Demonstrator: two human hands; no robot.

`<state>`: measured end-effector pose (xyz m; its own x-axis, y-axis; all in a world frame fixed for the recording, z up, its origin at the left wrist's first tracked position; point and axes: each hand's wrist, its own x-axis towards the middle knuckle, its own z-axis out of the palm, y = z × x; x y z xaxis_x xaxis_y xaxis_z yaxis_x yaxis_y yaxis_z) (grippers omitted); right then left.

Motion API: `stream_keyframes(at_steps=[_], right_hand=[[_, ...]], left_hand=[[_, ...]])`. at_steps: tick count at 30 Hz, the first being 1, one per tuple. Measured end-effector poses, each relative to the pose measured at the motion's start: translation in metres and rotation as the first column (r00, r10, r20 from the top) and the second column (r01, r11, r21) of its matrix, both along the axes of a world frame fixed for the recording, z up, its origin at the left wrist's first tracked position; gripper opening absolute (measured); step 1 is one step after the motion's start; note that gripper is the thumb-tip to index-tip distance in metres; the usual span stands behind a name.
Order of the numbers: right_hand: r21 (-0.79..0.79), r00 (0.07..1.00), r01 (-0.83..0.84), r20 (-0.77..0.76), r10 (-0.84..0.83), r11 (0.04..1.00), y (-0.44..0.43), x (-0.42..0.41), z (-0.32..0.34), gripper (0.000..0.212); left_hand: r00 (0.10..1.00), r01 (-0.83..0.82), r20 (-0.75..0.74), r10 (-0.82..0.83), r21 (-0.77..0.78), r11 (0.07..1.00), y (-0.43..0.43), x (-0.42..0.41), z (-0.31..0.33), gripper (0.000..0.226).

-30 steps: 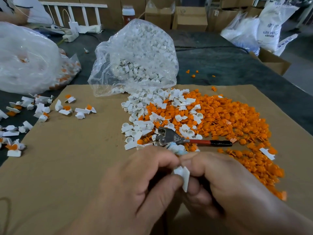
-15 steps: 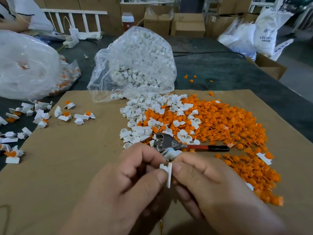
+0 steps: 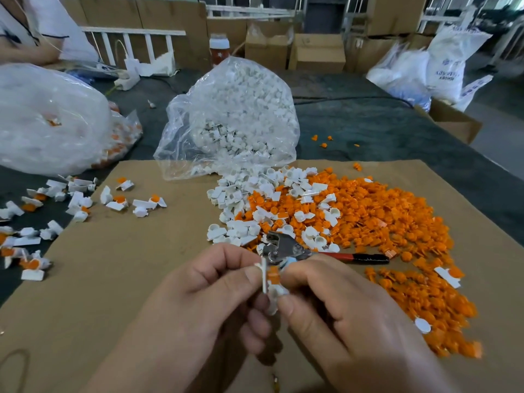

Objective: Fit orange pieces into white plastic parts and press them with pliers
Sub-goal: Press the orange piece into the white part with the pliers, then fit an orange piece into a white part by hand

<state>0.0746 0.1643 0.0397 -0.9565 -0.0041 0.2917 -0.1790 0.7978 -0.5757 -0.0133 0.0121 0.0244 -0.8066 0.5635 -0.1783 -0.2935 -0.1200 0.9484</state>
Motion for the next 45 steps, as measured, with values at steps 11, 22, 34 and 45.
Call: stream_keyframes(at_steps=[11, 22, 34, 45], right_hand=[[0.541, 0.983, -0.179, 0.123, 0.133, 0.822, -0.011, -0.017, -0.018, 0.032], [0.495, 0.986, -0.150, 0.140, 0.092, 0.856, -0.009, -0.018, -0.026, 0.043], [-0.244, 0.989, 0.143, -0.007, -0.150, 0.959, 0.003, -0.011, -0.023, 0.027], [-0.932, 0.972, 0.159, 0.205, 0.112, 0.326, 0.006, -0.021, -0.033, 0.023]], left_hand=[[0.730, -0.666, 0.560, 0.392, 0.452, 0.594, -0.042, -0.062, 0.000, 0.038], [0.791, -0.383, -0.612, 0.019, -0.471, 0.794, -0.020, -0.019, -0.013, 0.007], [0.614, -0.210, -0.727, -0.307, -0.526, 0.824, -0.009, -0.003, -0.019, 0.030], [0.669, -0.181, -0.723, -0.172, -0.382, 0.906, -0.006, 0.000, -0.014, 0.036]])
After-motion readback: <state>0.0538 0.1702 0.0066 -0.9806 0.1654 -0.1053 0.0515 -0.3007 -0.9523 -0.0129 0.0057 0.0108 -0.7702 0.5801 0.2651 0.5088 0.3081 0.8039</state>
